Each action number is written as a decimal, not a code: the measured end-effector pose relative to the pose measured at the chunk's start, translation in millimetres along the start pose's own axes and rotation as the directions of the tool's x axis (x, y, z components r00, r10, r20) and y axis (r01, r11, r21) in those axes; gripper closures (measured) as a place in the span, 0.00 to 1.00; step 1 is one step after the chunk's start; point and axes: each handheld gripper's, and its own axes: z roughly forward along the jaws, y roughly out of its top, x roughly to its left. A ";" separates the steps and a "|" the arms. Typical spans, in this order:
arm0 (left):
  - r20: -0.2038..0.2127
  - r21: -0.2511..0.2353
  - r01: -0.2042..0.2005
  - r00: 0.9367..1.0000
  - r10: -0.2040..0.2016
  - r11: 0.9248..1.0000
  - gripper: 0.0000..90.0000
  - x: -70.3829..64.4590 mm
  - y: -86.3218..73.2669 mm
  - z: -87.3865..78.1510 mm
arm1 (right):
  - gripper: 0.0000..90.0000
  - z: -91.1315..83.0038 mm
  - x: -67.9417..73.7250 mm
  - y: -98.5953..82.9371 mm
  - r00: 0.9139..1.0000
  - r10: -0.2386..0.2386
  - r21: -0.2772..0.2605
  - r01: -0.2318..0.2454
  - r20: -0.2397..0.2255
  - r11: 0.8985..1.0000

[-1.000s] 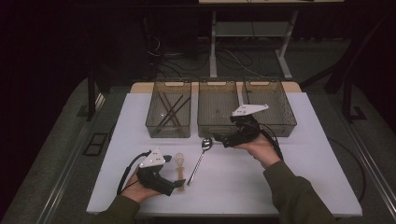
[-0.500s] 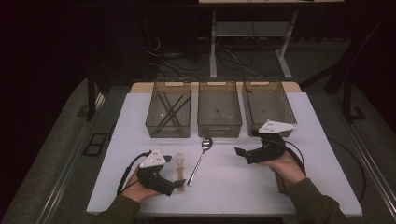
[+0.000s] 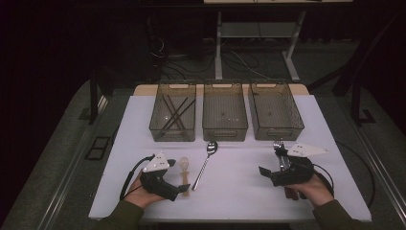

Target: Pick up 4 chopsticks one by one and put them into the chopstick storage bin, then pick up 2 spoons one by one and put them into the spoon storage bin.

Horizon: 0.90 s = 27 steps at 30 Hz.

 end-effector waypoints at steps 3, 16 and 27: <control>-0.002 0.000 0.001 1.000 -0.001 1.000 0.00 0.0 -0.1 0.2 | 0.02 -5.4 -0.7 -7.5 1.000 0.004 -0.002 -0.004 0.010 1.000; -0.025 0.015 0.005 1.000 -0.005 1.000 0.00 0.0 0.2 0.1 | 0.02 -26.3 -6.1 -36.0 0.998 0.036 0.004 -0.037 0.054 0.999; -0.064 0.029 0.027 0.998 -0.025 0.999 0.18 0.4 2.5 -2.5 | 0.02 -22.5 -3.5 -34.4 0.998 0.035 0.008 -0.035 0.046 0.999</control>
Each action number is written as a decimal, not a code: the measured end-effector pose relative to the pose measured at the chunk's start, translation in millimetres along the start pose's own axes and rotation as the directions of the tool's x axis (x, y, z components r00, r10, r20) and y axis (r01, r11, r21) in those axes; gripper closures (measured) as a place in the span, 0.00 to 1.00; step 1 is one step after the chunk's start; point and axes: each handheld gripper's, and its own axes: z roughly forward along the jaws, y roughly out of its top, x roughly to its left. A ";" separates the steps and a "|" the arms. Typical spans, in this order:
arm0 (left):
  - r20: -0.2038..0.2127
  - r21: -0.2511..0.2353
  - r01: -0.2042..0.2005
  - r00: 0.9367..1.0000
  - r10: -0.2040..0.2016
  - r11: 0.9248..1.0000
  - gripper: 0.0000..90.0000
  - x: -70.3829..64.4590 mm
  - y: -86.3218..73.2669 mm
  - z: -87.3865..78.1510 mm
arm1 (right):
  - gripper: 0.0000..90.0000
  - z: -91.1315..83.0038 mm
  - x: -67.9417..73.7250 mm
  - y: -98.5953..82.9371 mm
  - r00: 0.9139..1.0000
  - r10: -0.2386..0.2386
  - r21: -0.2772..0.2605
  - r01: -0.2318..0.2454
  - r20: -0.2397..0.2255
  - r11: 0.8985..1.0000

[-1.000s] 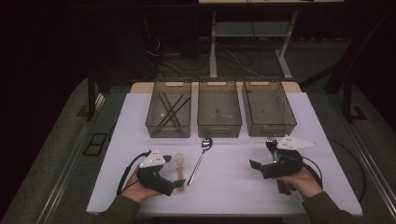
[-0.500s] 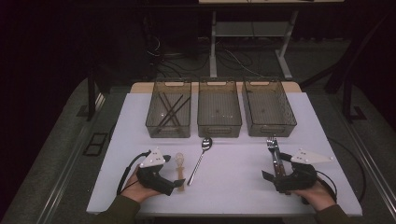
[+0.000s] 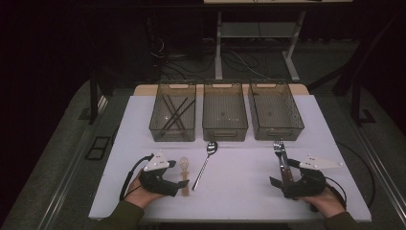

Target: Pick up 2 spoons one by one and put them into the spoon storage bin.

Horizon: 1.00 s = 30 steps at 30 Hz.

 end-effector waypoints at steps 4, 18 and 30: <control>-0.020 -0.006 0.002 1.000 -0.002 1.000 0.30 3.8 1.8 -0.9 | 0.02 0.4 0.7 0.3 1.000 -0.003 -0.001 0.003 0.000 1.000; -0.079 0.033 0.052 0.996 -0.049 0.998 0.49 20.8 8.4 9.3 | 0.02 3.3 2.8 0.0 1.000 -0.019 0.014 0.019 -0.001 1.000; -0.061 0.140 0.050 0.997 -0.042 0.989 0.96 23.0 8.5 15.8 | 0.02 3.7 3.6 0.1 1.000 -0.021 0.014 0.021 0.003 1.000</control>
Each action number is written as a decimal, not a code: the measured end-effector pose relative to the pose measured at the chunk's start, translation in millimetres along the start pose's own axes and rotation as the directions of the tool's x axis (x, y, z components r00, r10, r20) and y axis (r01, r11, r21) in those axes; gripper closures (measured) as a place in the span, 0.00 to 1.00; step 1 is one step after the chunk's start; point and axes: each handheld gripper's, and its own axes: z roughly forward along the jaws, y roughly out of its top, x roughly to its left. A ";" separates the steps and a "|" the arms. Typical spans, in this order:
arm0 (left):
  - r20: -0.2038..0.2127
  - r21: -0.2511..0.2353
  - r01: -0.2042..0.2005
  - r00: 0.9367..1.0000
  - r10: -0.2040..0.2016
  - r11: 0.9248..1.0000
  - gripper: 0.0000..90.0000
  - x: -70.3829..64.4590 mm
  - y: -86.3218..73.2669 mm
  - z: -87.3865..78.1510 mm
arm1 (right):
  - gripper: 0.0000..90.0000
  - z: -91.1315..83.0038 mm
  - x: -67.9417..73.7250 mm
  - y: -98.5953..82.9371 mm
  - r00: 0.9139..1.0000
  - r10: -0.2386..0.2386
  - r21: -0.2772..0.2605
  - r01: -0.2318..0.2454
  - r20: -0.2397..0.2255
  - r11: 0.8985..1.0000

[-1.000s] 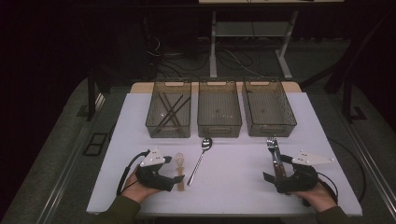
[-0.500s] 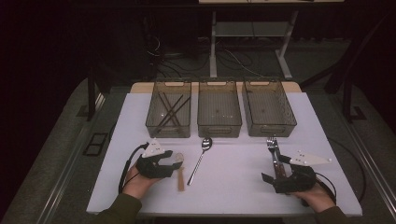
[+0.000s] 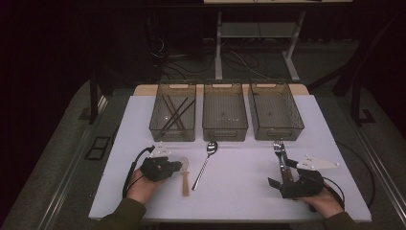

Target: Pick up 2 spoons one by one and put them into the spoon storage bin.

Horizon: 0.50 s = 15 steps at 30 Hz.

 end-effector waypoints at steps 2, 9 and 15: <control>0.006 0.016 -0.017 1.000 0.017 1.000 0.98 -2.1 0.5 2.5 | 0.02 -0.2 0.2 -0.1 1.000 -0.003 0.001 0.003 0.001 1.000; 0.011 0.036 -0.043 0.999 0.042 0.998 0.99 -3.3 0.9 7.6 | 0.02 0.2 0.0 -0.2 1.000 -0.006 0.002 0.006 0.002 1.000; 0.017 0.040 -0.071 0.997 0.071 0.997 0.99 -5.2 5.1 13.7 | 0.02 0.6 -0.3 -0.2 1.000 -0.009 0.005 0.009 0.002 1.000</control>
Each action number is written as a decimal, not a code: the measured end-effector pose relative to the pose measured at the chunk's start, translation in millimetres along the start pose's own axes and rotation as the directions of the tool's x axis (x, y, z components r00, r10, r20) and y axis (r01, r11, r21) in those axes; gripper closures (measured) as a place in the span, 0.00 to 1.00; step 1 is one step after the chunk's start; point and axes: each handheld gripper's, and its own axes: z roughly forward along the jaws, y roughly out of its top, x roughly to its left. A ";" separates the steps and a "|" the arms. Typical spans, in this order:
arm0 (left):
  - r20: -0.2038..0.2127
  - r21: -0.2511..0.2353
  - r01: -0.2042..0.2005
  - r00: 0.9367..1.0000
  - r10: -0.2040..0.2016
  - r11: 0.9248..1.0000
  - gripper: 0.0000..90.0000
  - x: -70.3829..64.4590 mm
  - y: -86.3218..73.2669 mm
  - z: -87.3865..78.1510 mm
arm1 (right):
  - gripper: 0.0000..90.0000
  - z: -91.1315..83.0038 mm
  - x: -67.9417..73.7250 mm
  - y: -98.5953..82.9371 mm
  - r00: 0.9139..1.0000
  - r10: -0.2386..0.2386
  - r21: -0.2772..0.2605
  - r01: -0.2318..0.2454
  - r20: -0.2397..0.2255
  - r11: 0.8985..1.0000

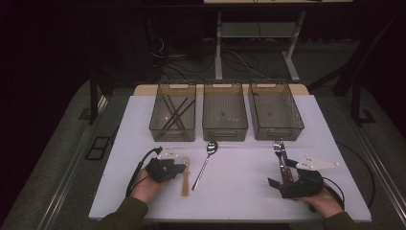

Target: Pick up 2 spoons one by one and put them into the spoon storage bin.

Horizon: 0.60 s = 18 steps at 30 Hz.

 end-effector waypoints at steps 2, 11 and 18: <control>0.004 0.000 -0.013 1.000 0.013 1.000 0.99 -1.0 2.8 2.4 | 0.02 -0.3 0.0 0.0 1.000 0.002 0.000 -0.002 0.002 1.000; 0.008 -0.003 -0.042 0.999 0.042 0.999 0.99 -6.4 13.3 12.5 | 0.02 -0.6 -0.2 -0.2 1.000 0.003 -0.003 -0.003 0.001 1.000; 0.004 -0.005 -0.061 0.998 0.061 0.998 0.99 -9.2 21.2 20.0 | 0.02 -0.9 -0.3 -0.1 1.000 0.006 -0.003 -0.006 0.003 1.000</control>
